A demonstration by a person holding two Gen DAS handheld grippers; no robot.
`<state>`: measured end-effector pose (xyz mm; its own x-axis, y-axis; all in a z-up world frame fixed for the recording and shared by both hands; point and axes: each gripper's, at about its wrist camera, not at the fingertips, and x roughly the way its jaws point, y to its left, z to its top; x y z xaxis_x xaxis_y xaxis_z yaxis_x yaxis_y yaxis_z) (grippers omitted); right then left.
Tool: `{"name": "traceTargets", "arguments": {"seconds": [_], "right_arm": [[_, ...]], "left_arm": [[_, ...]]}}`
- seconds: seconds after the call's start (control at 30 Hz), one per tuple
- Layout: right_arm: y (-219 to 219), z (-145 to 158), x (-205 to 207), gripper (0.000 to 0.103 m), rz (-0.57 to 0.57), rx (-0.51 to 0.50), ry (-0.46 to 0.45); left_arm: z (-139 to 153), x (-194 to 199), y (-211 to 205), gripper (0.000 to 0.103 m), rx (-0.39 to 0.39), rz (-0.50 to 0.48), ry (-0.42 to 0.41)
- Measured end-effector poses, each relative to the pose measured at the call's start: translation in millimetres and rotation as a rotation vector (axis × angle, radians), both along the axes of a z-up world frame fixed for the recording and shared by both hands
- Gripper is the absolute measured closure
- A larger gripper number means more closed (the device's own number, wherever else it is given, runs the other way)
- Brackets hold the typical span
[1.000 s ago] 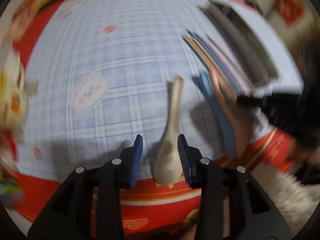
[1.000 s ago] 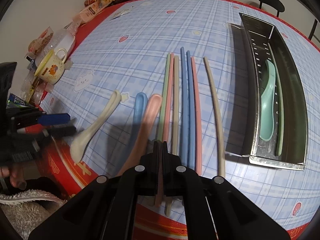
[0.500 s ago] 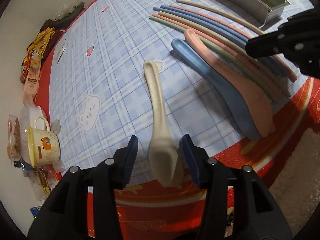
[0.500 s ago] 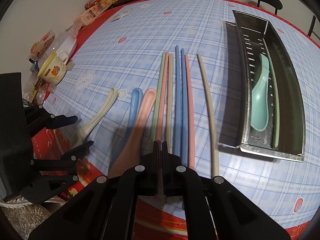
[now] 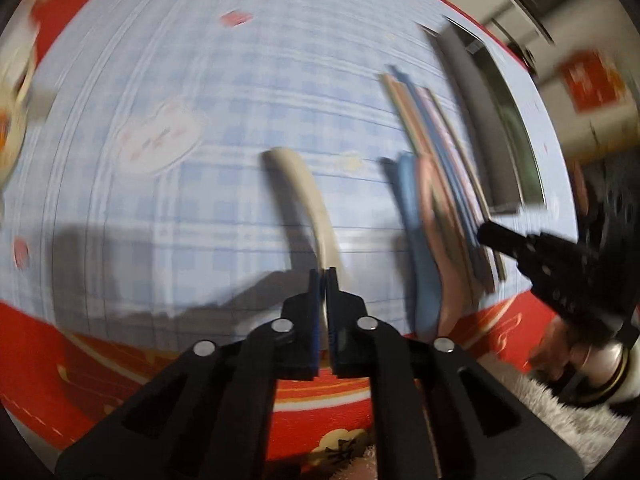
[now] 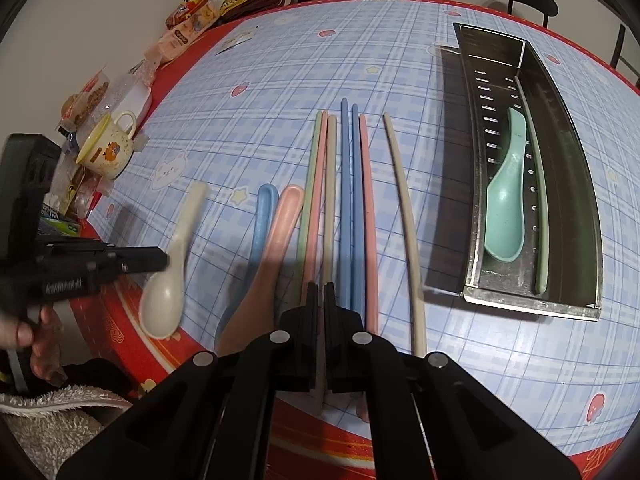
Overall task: Organize utensils
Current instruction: 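Close the left tool on the cream spoon handle and lift it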
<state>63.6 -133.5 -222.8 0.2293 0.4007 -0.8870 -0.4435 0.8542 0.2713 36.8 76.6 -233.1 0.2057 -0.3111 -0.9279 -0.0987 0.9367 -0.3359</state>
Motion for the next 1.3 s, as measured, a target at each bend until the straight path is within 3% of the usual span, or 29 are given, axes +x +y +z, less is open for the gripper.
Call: {"name": "traceTargets", "arguments": {"seconds": [0.17, 0.3, 0.43, 0.57, 1.0, 1.1, 1.17, 1.3], "right_arm": [[1, -1, 1, 0.099, -0.001, -0.005, 0.003], [3, -1, 1, 0.099, -0.004, -0.01, 0.007], [5, -1, 2, 0.099, 0.001, -0.017, 0.006], [6, -1, 2, 0.099, 0.001, -0.028, 0.007], [11, -5, 1, 0.099, 0.001, -0.064, 0.024], [18, -6, 3, 0.099, 0.013, -0.071, 0.024], [22, -7, 6, 0.099, 0.013, -0.076, 0.023], [26, -12, 16, 0.099, -0.007, -0.08, 0.047]], "left_arm": [[-11, -13, 9, 0.098, -0.046, 0.044, 0.033], [-6, -14, 6, 0.097, -0.056, 0.035, -0.004], [1, 0, 16, 0.075, -0.065, 0.054, -0.053], [3, 7, 16, 0.07, -0.084, 0.056, -0.076], [-18, 27, 10, 0.073, -0.129, 0.033, -0.066], [-21, 30, 7, 0.079, -0.145, 0.012, -0.068], [-25, 32, 4, 0.09, -0.158, -0.008, -0.06], [-27, 33, 1, 0.091, -0.154, -0.05, -0.074]]}}
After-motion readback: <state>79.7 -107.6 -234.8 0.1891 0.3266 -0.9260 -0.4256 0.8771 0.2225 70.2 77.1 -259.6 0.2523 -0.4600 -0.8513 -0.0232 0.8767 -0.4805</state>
